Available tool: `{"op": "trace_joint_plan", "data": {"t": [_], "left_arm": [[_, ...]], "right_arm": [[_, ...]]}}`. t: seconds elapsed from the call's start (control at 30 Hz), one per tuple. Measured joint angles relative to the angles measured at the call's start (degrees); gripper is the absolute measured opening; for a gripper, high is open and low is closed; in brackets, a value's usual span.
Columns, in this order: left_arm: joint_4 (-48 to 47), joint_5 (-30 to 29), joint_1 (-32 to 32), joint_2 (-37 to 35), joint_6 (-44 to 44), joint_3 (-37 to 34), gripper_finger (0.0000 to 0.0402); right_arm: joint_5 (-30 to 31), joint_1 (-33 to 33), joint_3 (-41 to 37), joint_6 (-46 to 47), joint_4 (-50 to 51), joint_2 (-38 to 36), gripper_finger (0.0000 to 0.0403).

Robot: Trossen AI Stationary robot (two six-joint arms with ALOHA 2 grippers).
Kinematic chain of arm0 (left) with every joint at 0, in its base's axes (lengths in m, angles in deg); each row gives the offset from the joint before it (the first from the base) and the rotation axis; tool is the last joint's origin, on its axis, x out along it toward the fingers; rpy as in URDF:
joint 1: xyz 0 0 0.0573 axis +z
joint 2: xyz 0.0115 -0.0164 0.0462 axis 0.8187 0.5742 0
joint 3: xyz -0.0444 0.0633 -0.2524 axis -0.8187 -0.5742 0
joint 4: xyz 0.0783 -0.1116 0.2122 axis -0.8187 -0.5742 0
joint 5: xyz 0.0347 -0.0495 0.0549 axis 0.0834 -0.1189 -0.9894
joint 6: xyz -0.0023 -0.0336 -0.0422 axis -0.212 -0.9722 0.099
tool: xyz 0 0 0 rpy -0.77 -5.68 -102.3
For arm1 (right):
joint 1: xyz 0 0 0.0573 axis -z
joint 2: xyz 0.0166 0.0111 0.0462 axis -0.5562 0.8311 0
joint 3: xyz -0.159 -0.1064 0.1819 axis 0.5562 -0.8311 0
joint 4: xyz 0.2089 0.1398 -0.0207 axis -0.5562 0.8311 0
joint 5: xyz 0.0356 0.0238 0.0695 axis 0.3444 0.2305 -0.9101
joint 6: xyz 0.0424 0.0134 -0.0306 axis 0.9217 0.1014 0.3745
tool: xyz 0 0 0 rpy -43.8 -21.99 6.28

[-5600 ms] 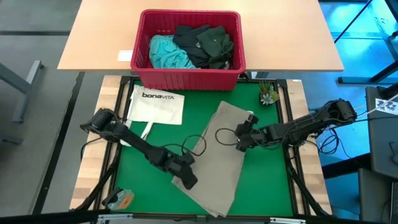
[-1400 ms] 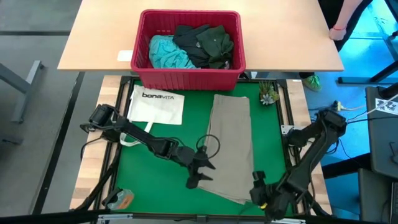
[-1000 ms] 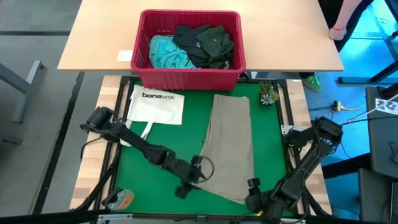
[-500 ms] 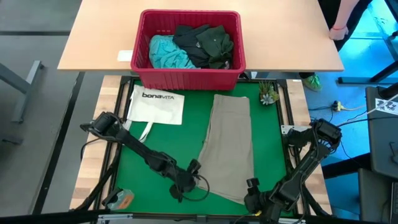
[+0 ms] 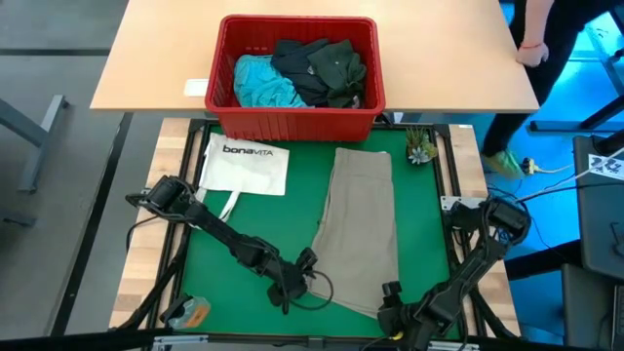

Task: Fold Laundry from Bin
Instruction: Fold the light brown shorts

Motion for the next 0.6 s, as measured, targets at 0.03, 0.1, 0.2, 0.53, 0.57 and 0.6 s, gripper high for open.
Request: {"op": "trace_joint_plan", "data": {"t": [0.03,0.1,0.2,0.53,0.57,0.6], "left_arm": [[0.3,-0.1,0.1,0.2,0.5,0.0,0.0217],[0.4,-0.4,0.2,0.6,0.9,0.0,0.0217],[0.9,-0.4,0.5,1.4,1.2,0.0,0.0217],[1.7,0.9,0.6,1.8,3.6,0.0,0.0217],[1.9,1.3,0.7,2.0,3.6,0.0,0.0217],[1.8,1.5,0.7,2.1,3.6,0.0,0.0217]], "right_arm": [[0.3,0.0,0.0,0.0,0.0,0.6,0.0209],[0.9,0.0,0.1,0.0,0.0,1.4,0.0209],[1.3,0.0,0.2,0.0,0.0,1.7,0.0209],[1.0,0.1,0.2,0.0,0.4,1.8,0.0198],[1.0,0.1,0.2,0.0,0.4,1.8,0.0193],[1.0,0.1,0.2,0.1,0.4,1.8,0.0186]]}}
